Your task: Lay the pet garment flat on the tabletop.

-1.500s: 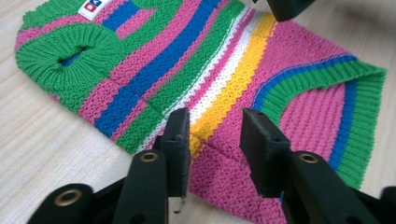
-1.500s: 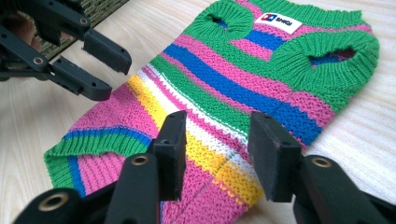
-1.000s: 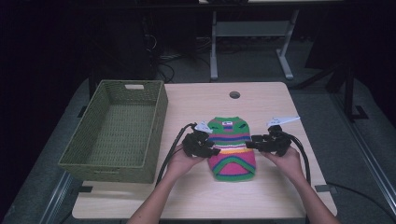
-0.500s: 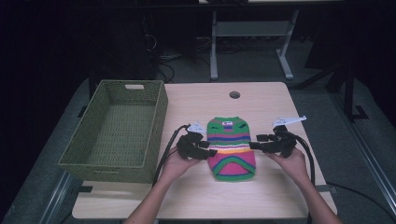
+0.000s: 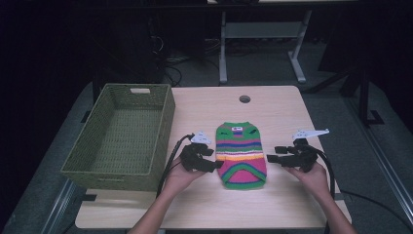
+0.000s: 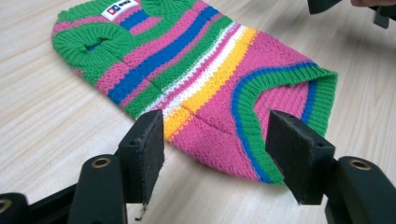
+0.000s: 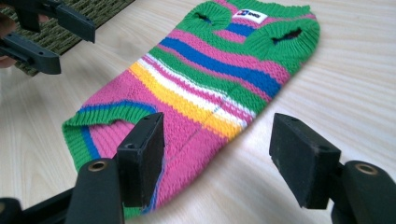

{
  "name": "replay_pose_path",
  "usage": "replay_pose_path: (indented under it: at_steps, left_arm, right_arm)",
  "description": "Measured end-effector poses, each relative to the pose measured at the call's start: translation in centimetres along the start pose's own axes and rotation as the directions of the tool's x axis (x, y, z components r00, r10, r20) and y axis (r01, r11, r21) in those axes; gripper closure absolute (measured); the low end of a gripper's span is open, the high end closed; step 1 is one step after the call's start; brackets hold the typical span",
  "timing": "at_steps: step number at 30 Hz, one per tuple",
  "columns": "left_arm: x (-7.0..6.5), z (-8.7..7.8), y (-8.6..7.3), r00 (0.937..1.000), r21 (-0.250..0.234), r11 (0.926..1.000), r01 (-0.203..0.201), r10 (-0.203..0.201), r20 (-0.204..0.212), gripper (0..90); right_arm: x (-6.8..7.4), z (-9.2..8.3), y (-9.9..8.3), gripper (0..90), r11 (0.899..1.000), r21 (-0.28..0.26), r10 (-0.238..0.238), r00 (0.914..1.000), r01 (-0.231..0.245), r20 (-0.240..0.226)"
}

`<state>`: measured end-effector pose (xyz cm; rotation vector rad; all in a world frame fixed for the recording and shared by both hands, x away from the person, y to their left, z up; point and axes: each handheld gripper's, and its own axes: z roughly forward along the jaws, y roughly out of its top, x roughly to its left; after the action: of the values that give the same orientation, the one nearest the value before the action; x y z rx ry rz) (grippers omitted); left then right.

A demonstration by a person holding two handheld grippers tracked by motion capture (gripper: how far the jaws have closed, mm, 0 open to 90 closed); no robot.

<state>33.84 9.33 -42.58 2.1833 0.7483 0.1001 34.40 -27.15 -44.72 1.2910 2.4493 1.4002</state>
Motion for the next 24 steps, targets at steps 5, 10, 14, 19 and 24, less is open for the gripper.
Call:
replay_pose_path:
  at_steps: [5,10,14,19,24]
  left_arm:
    - [-0.4,-0.4,-0.4,0.9999,-0.009,0.9999,0.009,-0.009,0.014,32.4]
    - [-0.8,-1.0,-1.1,0.9998,-0.008,0.9999,0.012,-0.012,0.016,29.8]
    - [-1.2,-1.7,-1.6,0.9998,-0.012,0.9999,0.0,0.0,0.019,29.7]
    - [-1.5,-2.4,-2.3,0.9998,-0.026,0.9996,0.011,-0.011,0.019,29.3]
    - [-1.9,-3.0,-2.9,0.9998,-0.033,0.9994,0.009,-0.008,0.018,27.7]
  right_arm:
    - [-0.2,-0.8,-0.7,34.1,1.0,0.005,0.005,1.0,-0.005,0.004]
    - [-0.6,-1.4,-1.6,34.0,1.0,0.009,0.021,0.9996,-0.021,0.016]
    - [-0.6,-1.9,-2.2,33.0,1.0,-0.014,0.026,0.9996,-0.025,0.015]
    - [-0.6,-2.3,-2.9,31.6,0.999,-0.013,0.035,0.9993,-0.035,0.016]
    - [-0.4,-2.7,-3.4,31.4,1.0,-0.017,0.024,0.9997,-0.023,0.01]
